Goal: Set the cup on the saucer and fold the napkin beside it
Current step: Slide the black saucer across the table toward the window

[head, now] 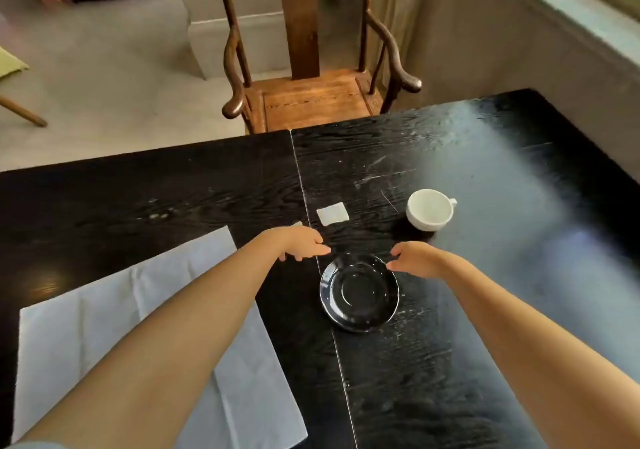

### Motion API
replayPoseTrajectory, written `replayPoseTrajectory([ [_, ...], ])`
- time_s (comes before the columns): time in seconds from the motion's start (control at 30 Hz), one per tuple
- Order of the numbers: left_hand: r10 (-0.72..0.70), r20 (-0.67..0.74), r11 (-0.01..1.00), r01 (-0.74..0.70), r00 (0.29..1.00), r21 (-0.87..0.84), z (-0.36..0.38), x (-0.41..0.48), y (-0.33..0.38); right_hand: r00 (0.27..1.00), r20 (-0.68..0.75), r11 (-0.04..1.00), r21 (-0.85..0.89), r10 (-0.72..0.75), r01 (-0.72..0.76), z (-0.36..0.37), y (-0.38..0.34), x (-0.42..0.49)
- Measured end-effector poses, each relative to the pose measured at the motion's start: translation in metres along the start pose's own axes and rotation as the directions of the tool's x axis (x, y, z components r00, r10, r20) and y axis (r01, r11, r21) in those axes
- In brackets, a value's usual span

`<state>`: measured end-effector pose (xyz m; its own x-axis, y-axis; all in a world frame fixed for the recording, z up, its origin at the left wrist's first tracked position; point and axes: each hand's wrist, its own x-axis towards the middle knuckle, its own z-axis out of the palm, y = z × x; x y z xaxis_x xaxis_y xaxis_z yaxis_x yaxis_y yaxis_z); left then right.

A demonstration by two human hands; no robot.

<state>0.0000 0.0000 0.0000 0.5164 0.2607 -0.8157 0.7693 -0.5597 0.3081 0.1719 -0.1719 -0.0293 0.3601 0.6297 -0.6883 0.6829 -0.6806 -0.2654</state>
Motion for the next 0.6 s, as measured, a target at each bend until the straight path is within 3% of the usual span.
replayPoseTrajectory([
  [0.1, -0.032, -0.025, 0.999, 0.031, 0.999, -0.04, 0.02, 0.012, -0.01, 1.0, 0.022, 1.0, 0.027, 0.002, -0.003, 0.019, 0.005, 0.006],
  [0.43, -0.025, -0.028, 0.897, 0.01, 0.999, -0.442, 0.079, 0.037, -0.018, 0.994, -0.066, 0.87, 0.49, 0.089, -0.045, 0.063, 0.015, 0.006],
  [0.6, -0.046, -0.098, 0.881, -0.006, 0.994, -0.472, 0.086, 0.045, -0.018, 0.985, -0.119, 0.811, 0.584, 0.127, -0.034, 0.073, 0.016, 0.005],
])
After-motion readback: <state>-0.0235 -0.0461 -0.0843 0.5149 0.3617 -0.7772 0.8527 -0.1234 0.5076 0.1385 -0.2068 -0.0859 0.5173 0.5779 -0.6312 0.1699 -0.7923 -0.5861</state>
